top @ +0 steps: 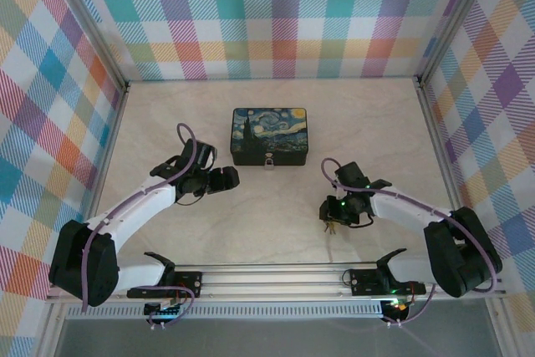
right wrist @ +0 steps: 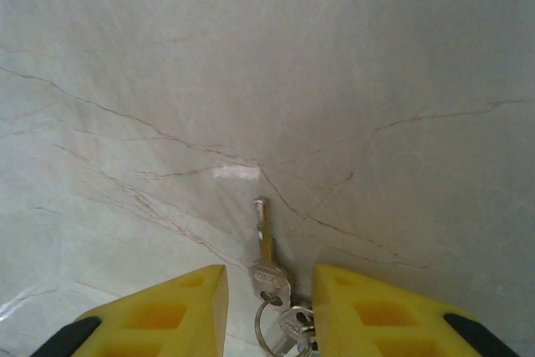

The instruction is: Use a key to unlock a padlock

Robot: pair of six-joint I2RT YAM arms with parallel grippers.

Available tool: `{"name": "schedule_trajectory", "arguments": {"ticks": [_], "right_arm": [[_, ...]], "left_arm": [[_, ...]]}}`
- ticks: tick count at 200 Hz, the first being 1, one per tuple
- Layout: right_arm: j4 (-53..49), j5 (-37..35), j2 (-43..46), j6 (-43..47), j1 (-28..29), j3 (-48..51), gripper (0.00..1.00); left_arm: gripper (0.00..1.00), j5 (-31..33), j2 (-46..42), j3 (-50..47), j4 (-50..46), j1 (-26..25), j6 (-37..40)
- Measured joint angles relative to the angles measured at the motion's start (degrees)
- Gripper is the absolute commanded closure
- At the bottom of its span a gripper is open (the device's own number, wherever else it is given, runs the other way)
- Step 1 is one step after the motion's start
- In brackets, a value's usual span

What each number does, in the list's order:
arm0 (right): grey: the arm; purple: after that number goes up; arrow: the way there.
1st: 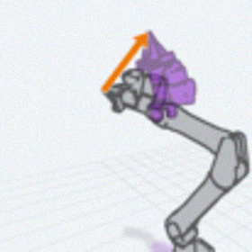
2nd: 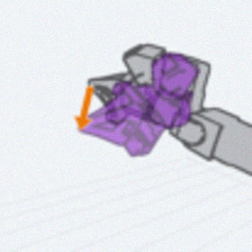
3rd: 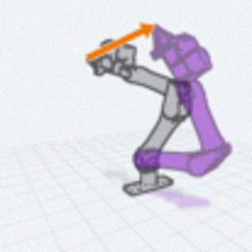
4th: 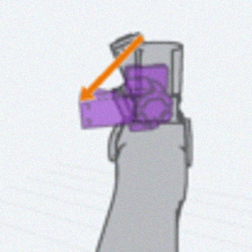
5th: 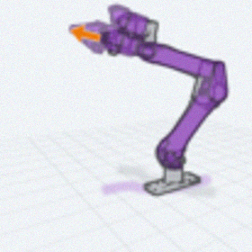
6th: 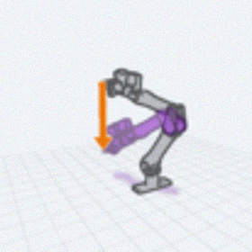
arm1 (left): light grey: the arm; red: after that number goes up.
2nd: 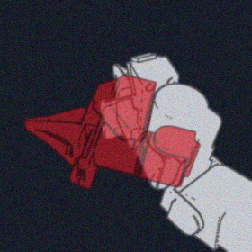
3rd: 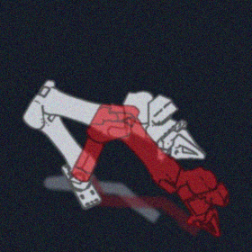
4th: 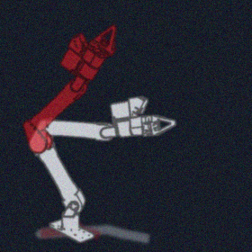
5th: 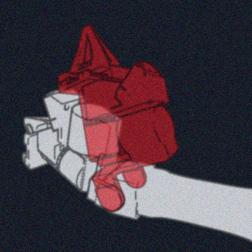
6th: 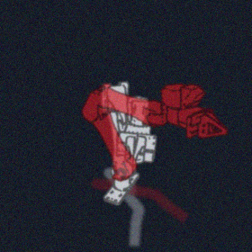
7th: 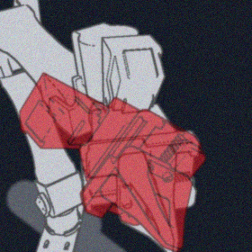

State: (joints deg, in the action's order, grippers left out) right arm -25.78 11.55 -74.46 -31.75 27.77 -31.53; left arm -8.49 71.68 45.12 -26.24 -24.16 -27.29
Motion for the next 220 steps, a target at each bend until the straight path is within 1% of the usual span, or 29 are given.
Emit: {"name": "schedule_trajectory", "arguments": {"ticks": [8, 52, 106, 129, 153, 169, 185, 220], "right_arm": [[-0.3, -0.5, -0.5, -0.1, 0.2, -0.5, 0.74], [-2.2, -3.5, -2.5, -0.7, 2.1, -2.2, 0.76], [-1.9, -5.7, -2.0, -2.2, 3.7, -1.9, 0.78], [-0.7, -6.1, -0.8, -2.9, 3.8, -0.7, 0.86], [0.0, -6.2, -0.7, -3.5, 3.8, -0.3, 0.88], [0.2, -6.1, -0.7, -3.6, 3.8, -0.3, 0.94], [4.2, -4.5, -1.4, -3.8, 4.6, -0.2, 1.00], [8.7, -2.9, -1.8, -3.8, 5.3, 0.2, 1.00]], "left_arm": [[0.19, 0.0, 0.1, 0.0, 0.2, 0.0, 0.0], [0.18, 0.2, 0.5, 0.0, 1.0, 0.0, 0.0], [0.18, 0.6, 0.6, 0.0, 0.9, 0.0, 0.1], [0.18, 0.6, 0.6, 0.0, 1.0, 0.0, 0.1], [0.18, 0.6, 0.6, 0.0, 1.0, 0.0, 0.1], [0.18, 0.6, 0.7, 0.0, 1.0, 0.0, 0.1], [0.18, 0.6, 1.0, 0.0, 1.0, 0.0, 0.1], [0.18, 0.6, 1.5, 0.0, 0.9, 0.0, 0.0]]}}
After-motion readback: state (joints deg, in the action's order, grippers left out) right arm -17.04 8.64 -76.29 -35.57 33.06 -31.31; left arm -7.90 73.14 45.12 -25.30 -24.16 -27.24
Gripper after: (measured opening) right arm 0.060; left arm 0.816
